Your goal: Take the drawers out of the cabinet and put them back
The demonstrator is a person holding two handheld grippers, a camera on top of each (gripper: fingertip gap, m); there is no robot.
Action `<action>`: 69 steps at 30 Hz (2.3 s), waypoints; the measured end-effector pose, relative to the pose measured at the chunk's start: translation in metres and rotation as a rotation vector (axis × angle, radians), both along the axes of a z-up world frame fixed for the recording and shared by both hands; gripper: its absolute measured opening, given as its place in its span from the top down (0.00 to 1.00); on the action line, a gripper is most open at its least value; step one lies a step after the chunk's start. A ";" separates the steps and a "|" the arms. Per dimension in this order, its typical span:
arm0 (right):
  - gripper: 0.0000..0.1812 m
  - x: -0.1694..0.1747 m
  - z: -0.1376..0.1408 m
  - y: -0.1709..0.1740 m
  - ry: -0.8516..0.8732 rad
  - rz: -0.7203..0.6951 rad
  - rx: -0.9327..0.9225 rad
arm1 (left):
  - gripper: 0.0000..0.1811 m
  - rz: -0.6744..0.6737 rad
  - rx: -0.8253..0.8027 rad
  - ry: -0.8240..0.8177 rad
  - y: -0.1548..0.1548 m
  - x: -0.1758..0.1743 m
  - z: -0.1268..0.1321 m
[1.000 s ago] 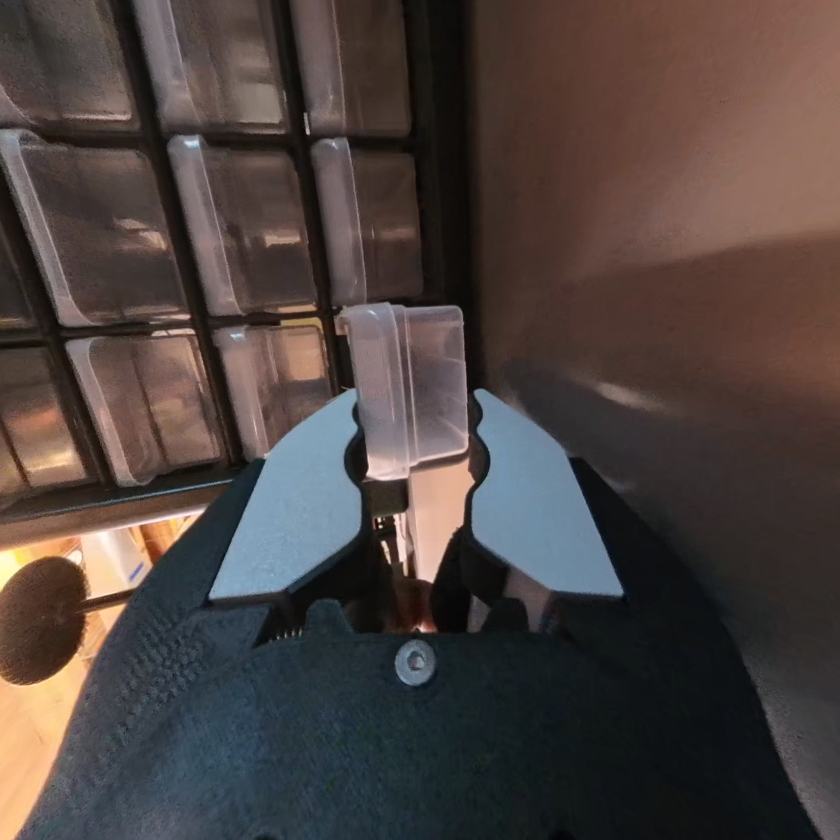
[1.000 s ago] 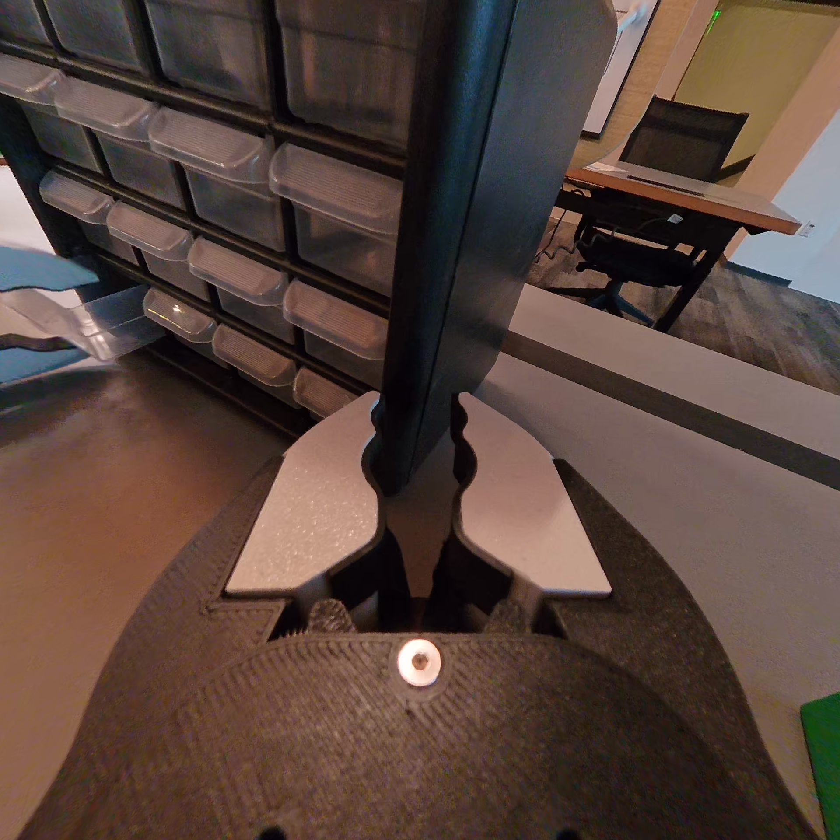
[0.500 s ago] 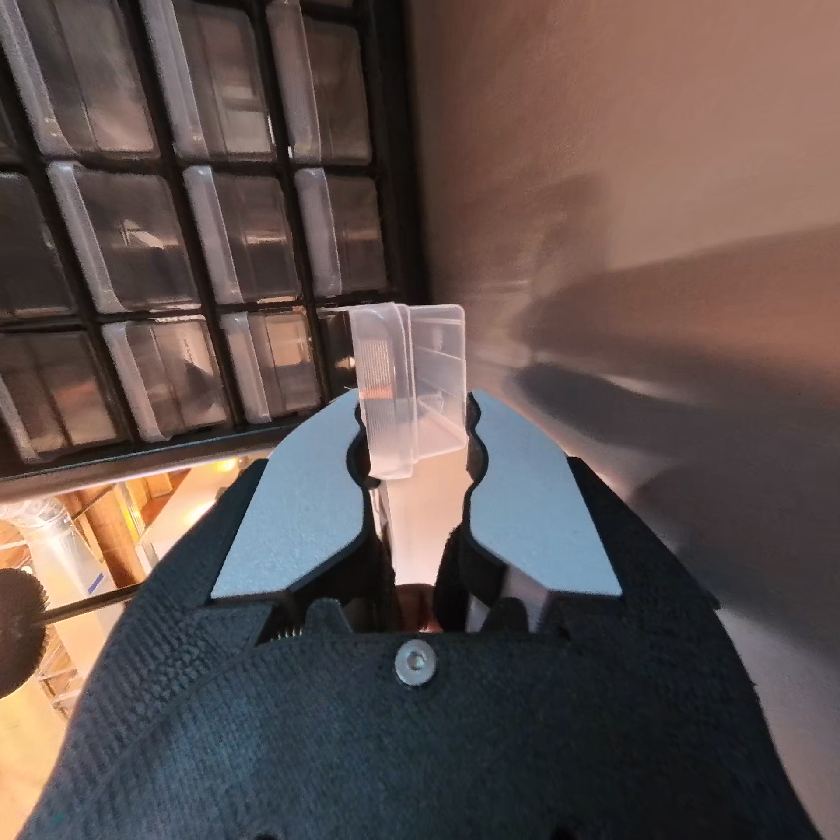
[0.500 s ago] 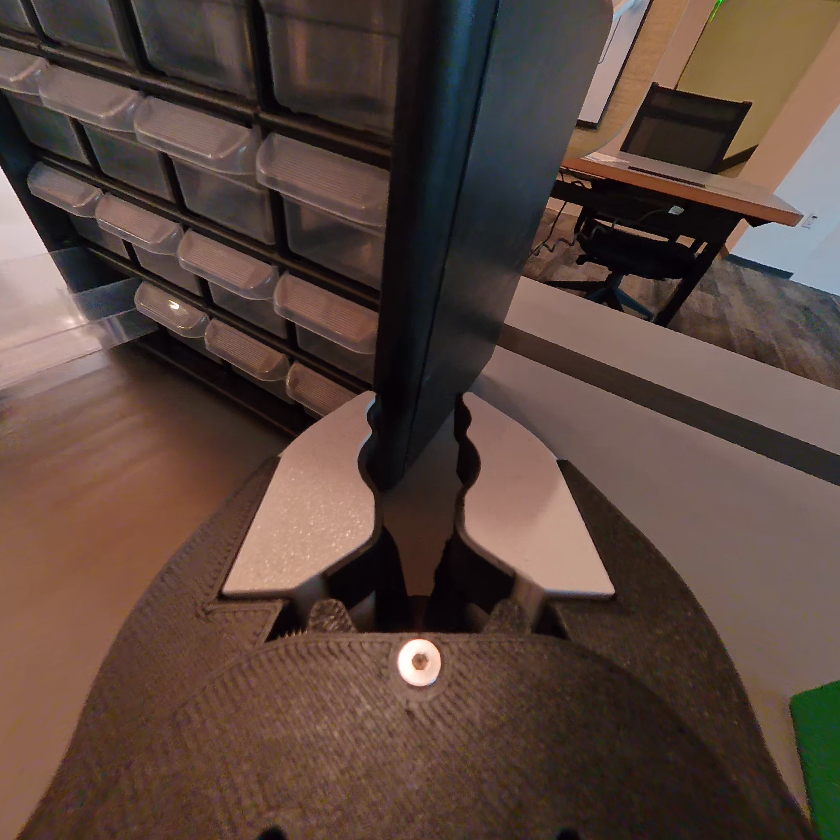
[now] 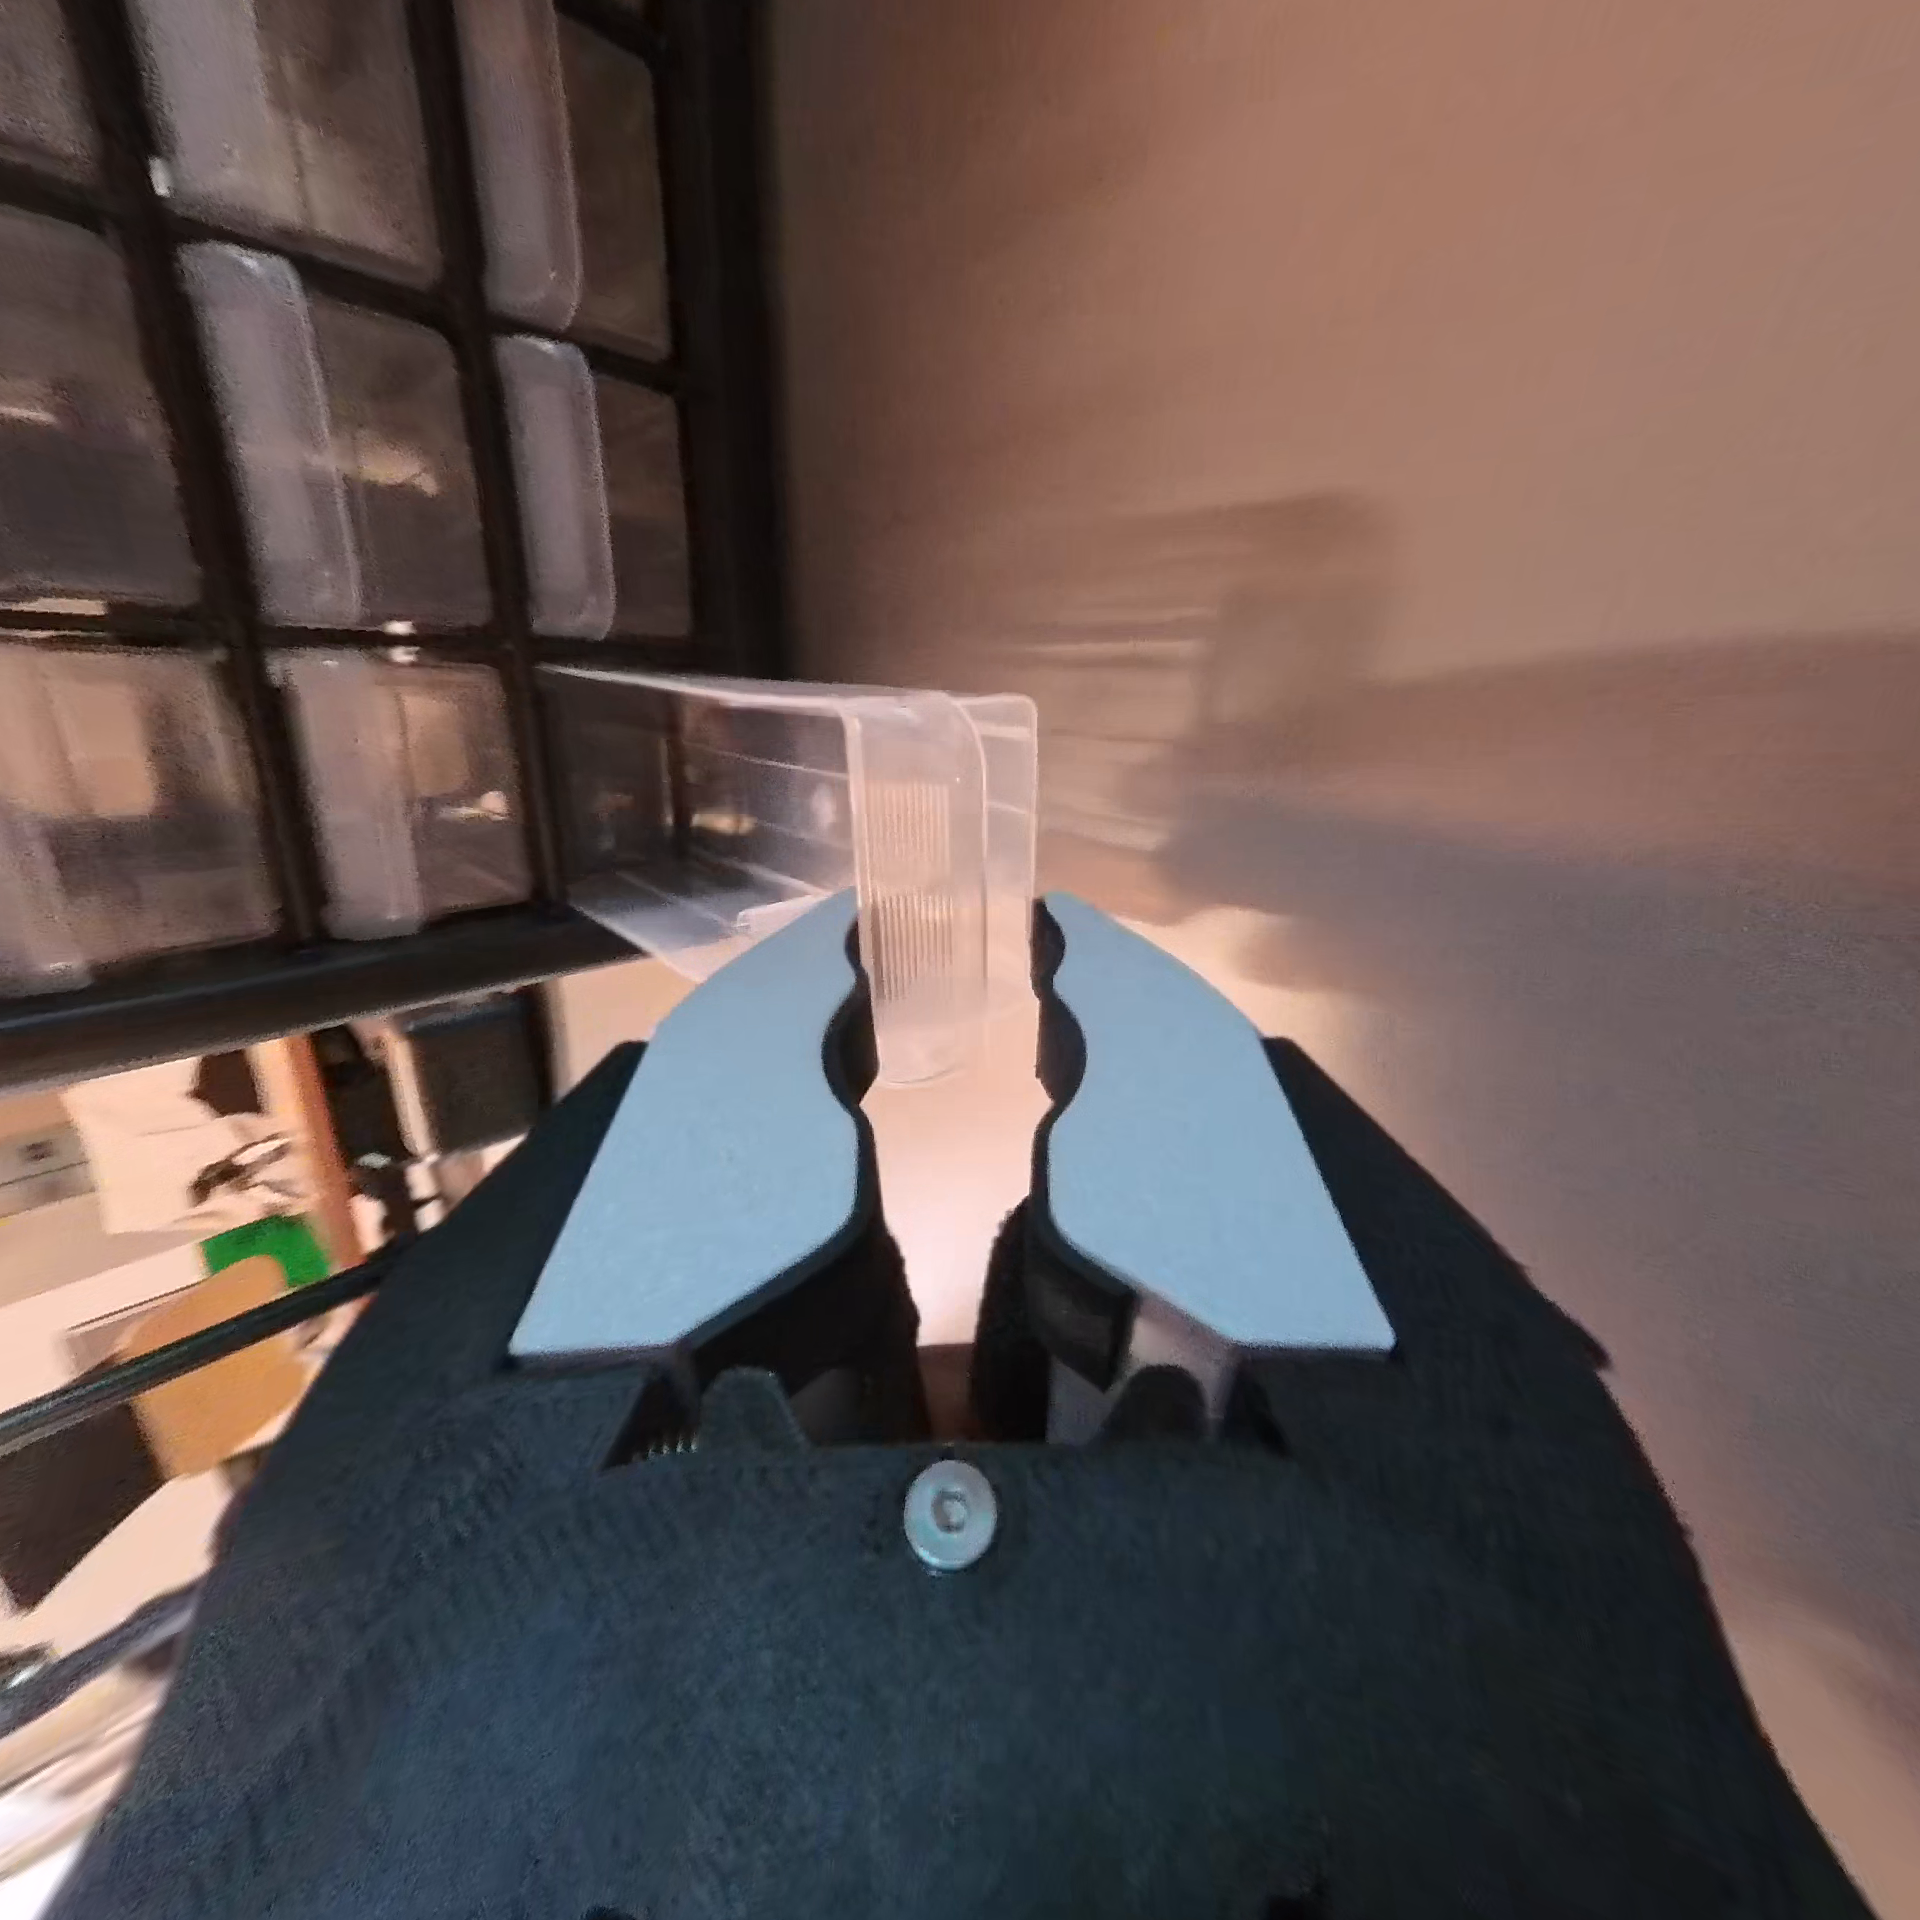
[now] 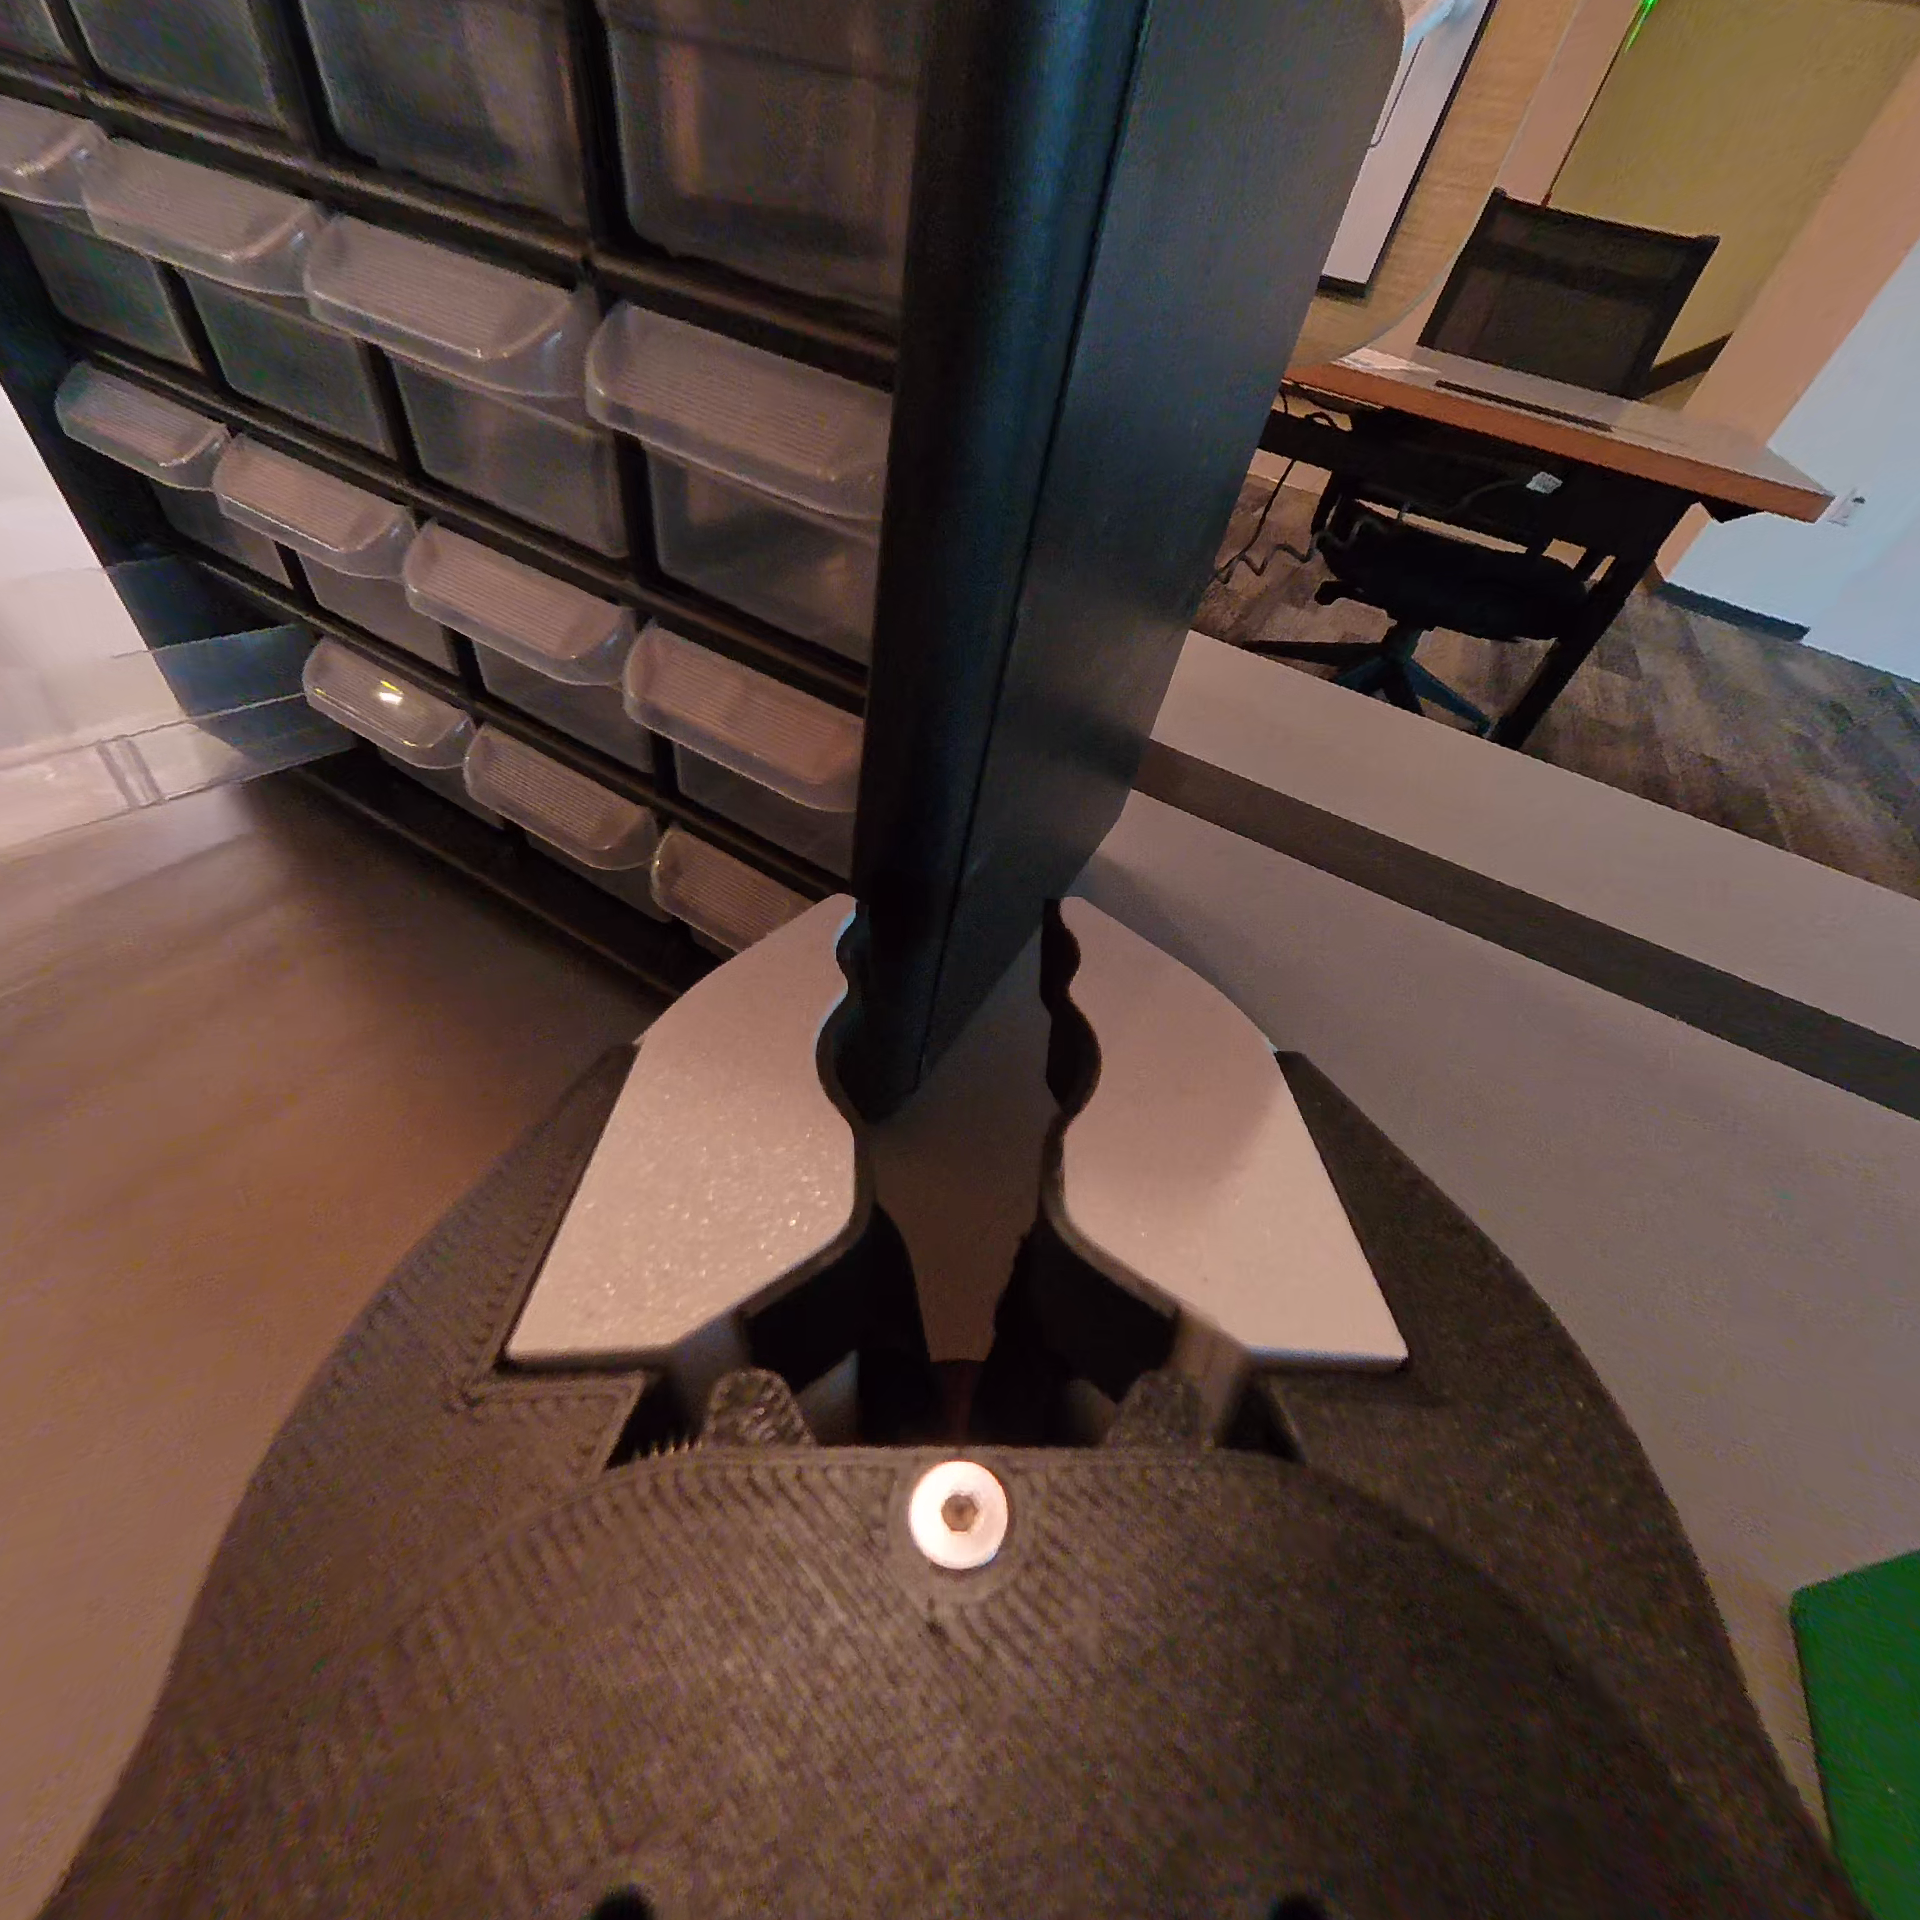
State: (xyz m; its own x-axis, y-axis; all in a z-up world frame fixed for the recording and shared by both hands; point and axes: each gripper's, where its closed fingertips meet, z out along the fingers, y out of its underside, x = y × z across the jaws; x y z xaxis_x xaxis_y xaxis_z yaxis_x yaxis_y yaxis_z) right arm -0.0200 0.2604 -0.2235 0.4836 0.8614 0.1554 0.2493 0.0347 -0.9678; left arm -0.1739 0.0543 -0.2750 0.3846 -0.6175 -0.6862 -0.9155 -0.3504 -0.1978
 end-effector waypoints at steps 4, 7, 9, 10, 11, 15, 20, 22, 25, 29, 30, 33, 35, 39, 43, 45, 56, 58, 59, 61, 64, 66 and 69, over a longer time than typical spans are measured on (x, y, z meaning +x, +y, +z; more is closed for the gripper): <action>0.82 0.000 0.000 0.000 -0.003 0.001 0.000 | 0.90 -0.003 -0.061 -0.013 -0.011 0.008 -0.018; 0.82 0.000 0.000 0.001 -0.003 -0.002 0.002 | 0.90 0.020 -0.057 -0.041 -0.014 0.007 -0.016; 0.82 0.001 0.000 0.001 -0.005 -0.005 0.004 | 0.90 0.018 -0.091 -0.059 -0.019 0.010 -0.015; 0.82 0.001 0.000 0.001 -0.006 -0.007 0.006 | 0.91 0.012 -0.113 -0.081 -0.020 0.014 -0.015; 0.82 0.001 0.001 0.002 -0.007 -0.009 0.006 | 0.92 0.000 -0.137 -0.097 -0.022 0.018 -0.016; 0.82 0.002 0.000 0.003 -0.001 -0.008 -0.002 | 0.92 -0.013 -0.235 -0.092 -0.024 0.020 -0.008; 0.83 -0.001 0.003 -0.001 0.006 0.011 0.008 | 0.92 0.008 -0.367 -0.224 -0.027 0.023 0.014; 0.83 -0.002 0.002 -0.001 -0.003 0.012 0.014 | 0.92 0.009 -0.415 -0.268 -0.027 0.023 0.021; 0.83 -0.002 0.002 -0.001 -0.001 0.014 0.008 | 0.92 0.020 -0.517 -0.334 -0.029 0.021 0.033; 0.83 -0.002 0.003 -0.001 -0.004 0.011 0.013 | 0.92 0.033 -0.637 -0.392 -0.030 0.020 0.052; 0.83 -0.002 0.003 -0.001 -0.004 0.012 0.016 | 0.92 0.034 -0.652 -0.400 -0.031 0.020 0.055; 0.83 -0.001 0.005 -0.001 -0.005 0.016 0.019 | 0.92 0.030 -0.630 -0.392 -0.033 0.023 0.051; 0.83 -0.001 0.005 -0.002 -0.007 0.021 0.023 | 0.92 0.017 -0.620 -0.370 -0.037 0.022 0.042; 0.83 -0.004 0.003 -0.004 -0.020 0.032 0.026 | 0.92 0.013 -0.755 -0.453 -0.049 0.018 0.041; 0.82 -0.005 0.006 -0.006 -0.034 0.040 0.054 | 0.93 -0.011 -0.702 -0.462 -0.045 0.026 0.060; 0.82 -0.006 0.010 -0.010 -0.030 0.071 0.075 | 0.92 -0.038 -0.621 -0.363 -0.049 0.032 0.060; 0.60 -0.015 0.081 -0.099 0.169 0.520 -0.149 | 0.92 -0.141 0.345 -0.007 -0.022 0.076 0.067; 0.58 -0.017 0.091 -0.113 0.221 0.587 -0.219 | 0.93 -0.113 0.522 0.102 -0.011 0.075 0.083; 0.58 -0.019 0.094 -0.121 0.247 0.628 -0.262 | 0.93 -0.101 0.603 0.155 -0.005 0.077 0.091; 0.57 -0.024 0.097 -0.139 0.303 0.716 -0.365 | 0.93 -0.063 0.705 0.218 0.004 0.081 0.101; 0.54 -0.034 0.097 -0.171 0.344 0.854 -0.477 | 0.92 -0.040 0.746 0.268 0.019 0.089 0.101; 0.52 -0.041 0.094 -0.184 0.350 0.873 -0.486 | 0.92 -0.043 0.760 0.271 0.025 0.094 0.098; 0.56 -0.052 0.085 -0.193 0.340 0.857 -0.467 | 0.93 -0.070 0.788 0.317 0.028 0.101 0.092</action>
